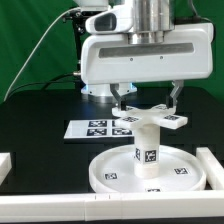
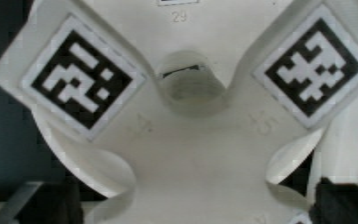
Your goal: Assemble round table
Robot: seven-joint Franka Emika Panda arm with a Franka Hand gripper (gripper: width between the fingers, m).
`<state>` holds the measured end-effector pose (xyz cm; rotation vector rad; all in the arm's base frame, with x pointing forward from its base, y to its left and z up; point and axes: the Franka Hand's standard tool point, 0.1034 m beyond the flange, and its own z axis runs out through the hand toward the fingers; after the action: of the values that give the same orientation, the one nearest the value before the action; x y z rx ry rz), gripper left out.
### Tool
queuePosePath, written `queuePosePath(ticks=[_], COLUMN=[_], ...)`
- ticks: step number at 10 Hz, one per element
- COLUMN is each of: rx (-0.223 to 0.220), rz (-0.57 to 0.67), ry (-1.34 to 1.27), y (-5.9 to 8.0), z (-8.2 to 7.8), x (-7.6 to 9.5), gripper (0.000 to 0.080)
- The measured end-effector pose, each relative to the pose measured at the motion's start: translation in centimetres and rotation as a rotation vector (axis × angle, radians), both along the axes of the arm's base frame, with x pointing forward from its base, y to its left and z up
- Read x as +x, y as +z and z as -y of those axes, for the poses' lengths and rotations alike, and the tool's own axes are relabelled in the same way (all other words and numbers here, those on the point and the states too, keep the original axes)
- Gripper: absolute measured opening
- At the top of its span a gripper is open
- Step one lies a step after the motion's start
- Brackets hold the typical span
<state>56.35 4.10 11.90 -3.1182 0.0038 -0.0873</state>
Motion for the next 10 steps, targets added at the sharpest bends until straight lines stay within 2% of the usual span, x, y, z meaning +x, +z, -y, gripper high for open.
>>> queuePosePath(ticks=[6,7,8,10], rx=[-0.010,-0.010,-0.009,0.001], rz=[-0.008,-0.009,-0.009,-0.010], ry=[-0.017,-0.030,-0.033,-0.152], y=[-1.3,-1.3,-1.3,-1.4], z=[0.1,0.1,0.1,0.0], x=[-0.5,-0.5,-0.5,-0.5], gripper=[0.0649,0.0522,0.0439,0.0439])
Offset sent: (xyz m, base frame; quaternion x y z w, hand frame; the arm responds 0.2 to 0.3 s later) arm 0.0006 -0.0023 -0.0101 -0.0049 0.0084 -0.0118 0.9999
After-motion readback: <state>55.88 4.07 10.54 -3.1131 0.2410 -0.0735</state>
